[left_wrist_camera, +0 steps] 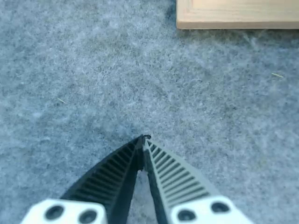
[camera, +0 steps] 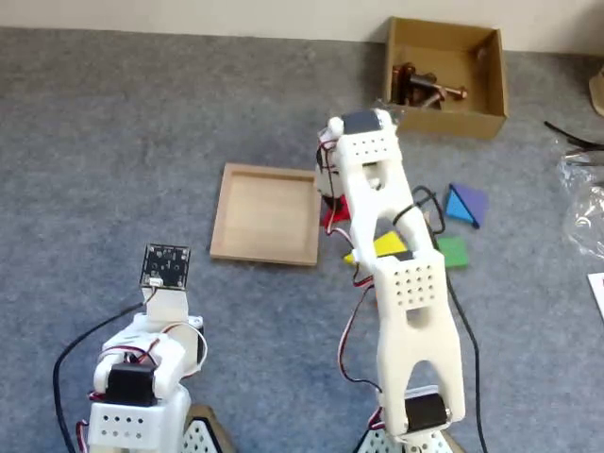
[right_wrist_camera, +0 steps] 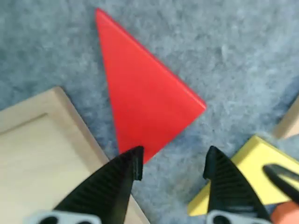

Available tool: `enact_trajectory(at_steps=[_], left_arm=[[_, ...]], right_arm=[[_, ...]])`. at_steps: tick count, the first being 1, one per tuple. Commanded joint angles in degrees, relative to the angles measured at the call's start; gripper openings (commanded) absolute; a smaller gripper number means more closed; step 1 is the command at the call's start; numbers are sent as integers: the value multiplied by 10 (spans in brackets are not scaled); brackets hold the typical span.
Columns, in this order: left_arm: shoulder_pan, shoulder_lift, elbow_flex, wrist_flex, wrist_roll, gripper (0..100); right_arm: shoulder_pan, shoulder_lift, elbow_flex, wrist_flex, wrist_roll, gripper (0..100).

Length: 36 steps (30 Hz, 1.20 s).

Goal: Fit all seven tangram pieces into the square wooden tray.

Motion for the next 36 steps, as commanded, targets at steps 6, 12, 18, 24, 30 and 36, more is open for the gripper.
enact_trajectory(at_steps=[6,12,18,24,30,36], left_arm=[[10,-4,11,-2,4,5],[10,-4,11,-2,4,5],[10,-4,11,-2,4,5],[10,-4,11,-2,4,5],[10,-4,11,-2,4,5],[10,-4,11,-2,4,5]], right_arm=[[-4,0,-79,20,-5,223],[-4,5,-180,62,-5,224],[-12,6,-203,58,-5,224],[-12,7,-202,38,-5,225],[-11,7,-202,35,31,278],[-10,7,-201,44,30,443]])
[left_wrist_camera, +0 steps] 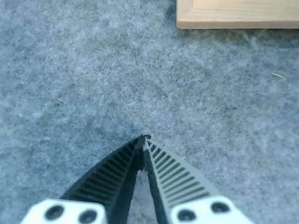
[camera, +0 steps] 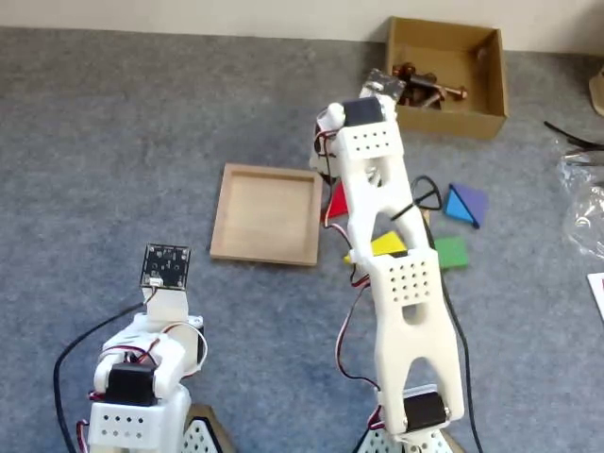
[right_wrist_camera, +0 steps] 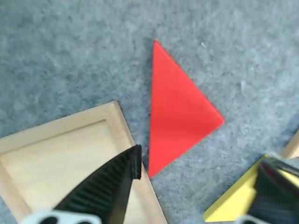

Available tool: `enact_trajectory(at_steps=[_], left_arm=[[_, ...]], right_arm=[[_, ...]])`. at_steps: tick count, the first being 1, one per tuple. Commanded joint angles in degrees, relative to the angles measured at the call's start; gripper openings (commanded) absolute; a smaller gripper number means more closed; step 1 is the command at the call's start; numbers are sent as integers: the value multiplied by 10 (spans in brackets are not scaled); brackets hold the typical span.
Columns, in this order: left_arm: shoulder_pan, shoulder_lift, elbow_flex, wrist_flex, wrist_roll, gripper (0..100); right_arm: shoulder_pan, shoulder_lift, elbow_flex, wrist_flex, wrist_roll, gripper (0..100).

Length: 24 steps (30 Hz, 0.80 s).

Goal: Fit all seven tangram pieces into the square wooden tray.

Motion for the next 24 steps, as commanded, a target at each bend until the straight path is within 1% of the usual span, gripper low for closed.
enact_trajectory(at_steps=[1,7,9,14,24], left_arm=[[10,-4,11,-2,4,5],[10,-4,11,-2,4,5],[10,-4,11,-2,4,5],[10,-4,11,-2,4,5],[10,-4,11,-2,4,5]], right_arm=[[-4,-14,-32,2,1,455],[-5,-9,-31,-1,-31,462],[-5,12,-36,-2,-44,462],[0,85,-41,-32,-45,462],[5,97,-152,6,-44,462]])
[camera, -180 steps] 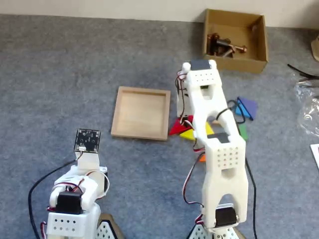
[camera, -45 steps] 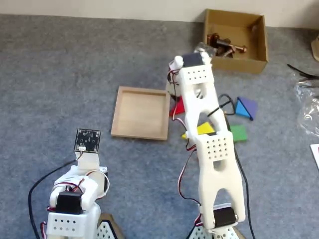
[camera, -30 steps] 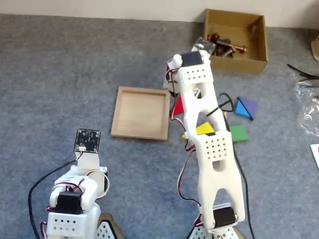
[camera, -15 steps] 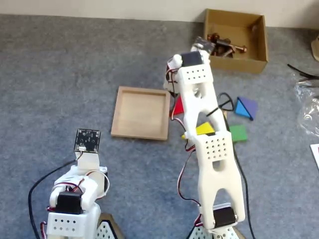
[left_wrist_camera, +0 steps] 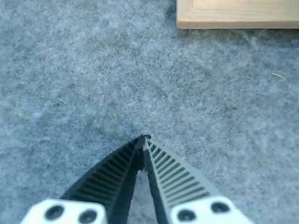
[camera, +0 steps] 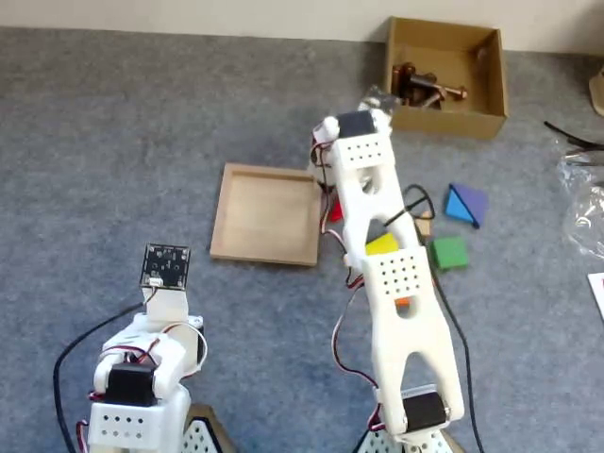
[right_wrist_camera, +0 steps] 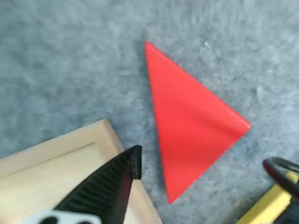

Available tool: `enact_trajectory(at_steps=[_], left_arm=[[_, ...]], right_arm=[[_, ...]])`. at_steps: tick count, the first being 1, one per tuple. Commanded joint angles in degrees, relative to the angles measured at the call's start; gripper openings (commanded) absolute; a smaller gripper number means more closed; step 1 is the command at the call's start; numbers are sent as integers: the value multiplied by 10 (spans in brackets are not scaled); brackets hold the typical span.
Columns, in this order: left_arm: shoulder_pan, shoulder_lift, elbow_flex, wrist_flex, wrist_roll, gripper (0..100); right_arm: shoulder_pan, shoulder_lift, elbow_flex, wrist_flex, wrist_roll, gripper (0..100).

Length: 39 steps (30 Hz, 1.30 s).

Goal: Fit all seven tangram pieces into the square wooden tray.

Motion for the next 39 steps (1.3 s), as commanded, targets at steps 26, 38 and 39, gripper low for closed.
enact_trajectory(at_steps=[26,38,39], left_arm=[[10,-4,11,-2,4,5],[10,-4,11,-2,4,5],[10,-4,11,-2,4,5]], right_arm=[[15,60,-60,-9,47,461],[19,57,-60,-13,97,321],[19,57,-60,-14,98,303]])
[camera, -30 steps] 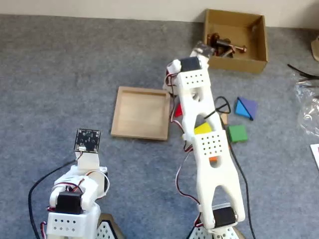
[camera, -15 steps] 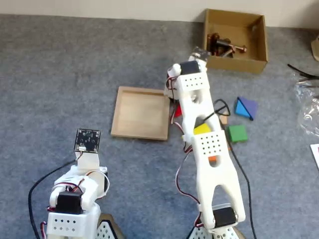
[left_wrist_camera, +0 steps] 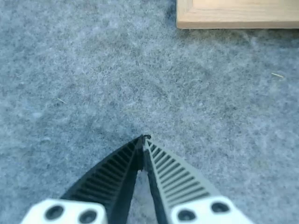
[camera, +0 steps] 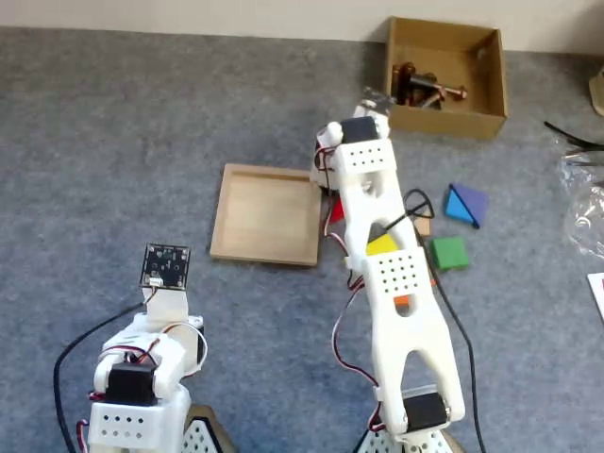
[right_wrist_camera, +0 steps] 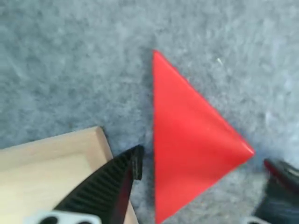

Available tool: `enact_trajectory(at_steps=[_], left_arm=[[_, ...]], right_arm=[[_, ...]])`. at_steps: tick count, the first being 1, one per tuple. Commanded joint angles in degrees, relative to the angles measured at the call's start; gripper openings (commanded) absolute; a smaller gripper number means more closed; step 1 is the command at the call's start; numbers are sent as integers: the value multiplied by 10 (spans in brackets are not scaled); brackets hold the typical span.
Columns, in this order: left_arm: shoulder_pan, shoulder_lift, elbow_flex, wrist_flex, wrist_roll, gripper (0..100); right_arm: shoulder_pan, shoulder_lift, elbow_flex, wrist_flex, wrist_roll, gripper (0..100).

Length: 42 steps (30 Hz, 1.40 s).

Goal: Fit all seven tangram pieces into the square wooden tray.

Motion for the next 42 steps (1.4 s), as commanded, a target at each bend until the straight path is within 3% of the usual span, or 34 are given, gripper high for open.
enact_trajectory(at_steps=[1,15,20,42], left_arm=[[10,-4,11,-2,4,5],[10,-4,11,-2,4,5],[10,-4,11,-2,4,5],[10,-4,11,-2,4,5]], right_arm=[[9,-7,-19,-7,13,300],[47,-2,-98,0,14,300],[49,-2,-98,0,89,300],[31,-2,-98,18,91,298]])
